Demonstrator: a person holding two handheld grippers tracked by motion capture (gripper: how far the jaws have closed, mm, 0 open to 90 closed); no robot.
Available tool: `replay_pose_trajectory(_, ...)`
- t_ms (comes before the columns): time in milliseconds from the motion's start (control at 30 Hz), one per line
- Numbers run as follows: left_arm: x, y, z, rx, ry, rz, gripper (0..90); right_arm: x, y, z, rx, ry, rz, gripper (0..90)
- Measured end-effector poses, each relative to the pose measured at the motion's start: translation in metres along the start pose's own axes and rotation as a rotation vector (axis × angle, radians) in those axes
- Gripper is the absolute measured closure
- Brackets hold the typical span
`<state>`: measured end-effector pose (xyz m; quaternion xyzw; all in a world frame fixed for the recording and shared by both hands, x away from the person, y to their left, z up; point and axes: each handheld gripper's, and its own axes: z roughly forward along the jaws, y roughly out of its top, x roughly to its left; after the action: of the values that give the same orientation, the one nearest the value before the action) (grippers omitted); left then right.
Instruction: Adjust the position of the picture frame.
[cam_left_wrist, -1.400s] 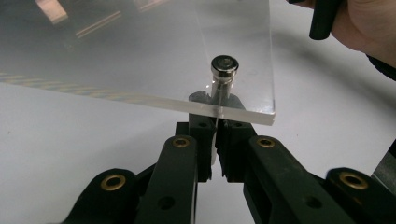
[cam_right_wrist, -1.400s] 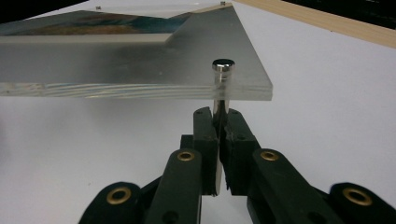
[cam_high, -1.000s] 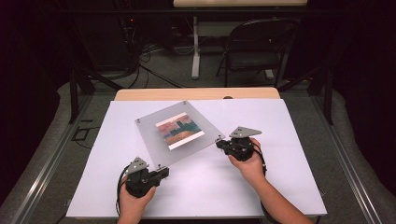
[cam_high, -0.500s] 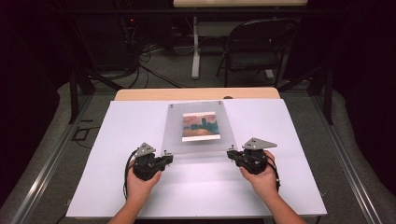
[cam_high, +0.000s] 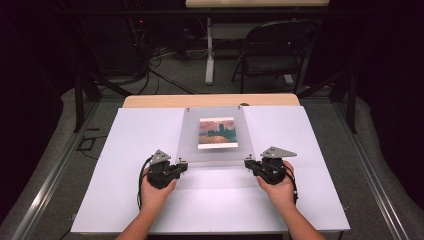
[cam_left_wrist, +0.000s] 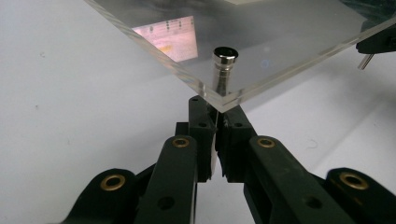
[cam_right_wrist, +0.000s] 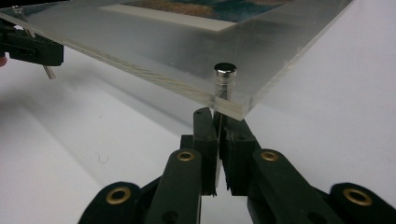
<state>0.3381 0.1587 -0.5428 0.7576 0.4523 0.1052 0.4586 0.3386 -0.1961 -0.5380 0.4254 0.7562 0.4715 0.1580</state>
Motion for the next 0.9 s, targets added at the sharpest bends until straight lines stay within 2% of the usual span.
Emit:
replay_pose_trajectory(200,0.006,0.002,0.002,0.0,0.009,-0.009,84.6,0.0,0.001,0.005,-0.003,0.002,0.004,85.3)
replay_pose_trajectory(467,0.008,0.002,0.005,0.006,0.007,-0.005,84.5,-0.001,0.001,0.009,0.0,0.001,0.01,85.3)
replay_pose_trajectory(900,0.011,-0.004,0.012,0.034,0.016,-0.006,84.1,-0.002,-0.004,0.015,0.041,-0.006,0.003,85.3)
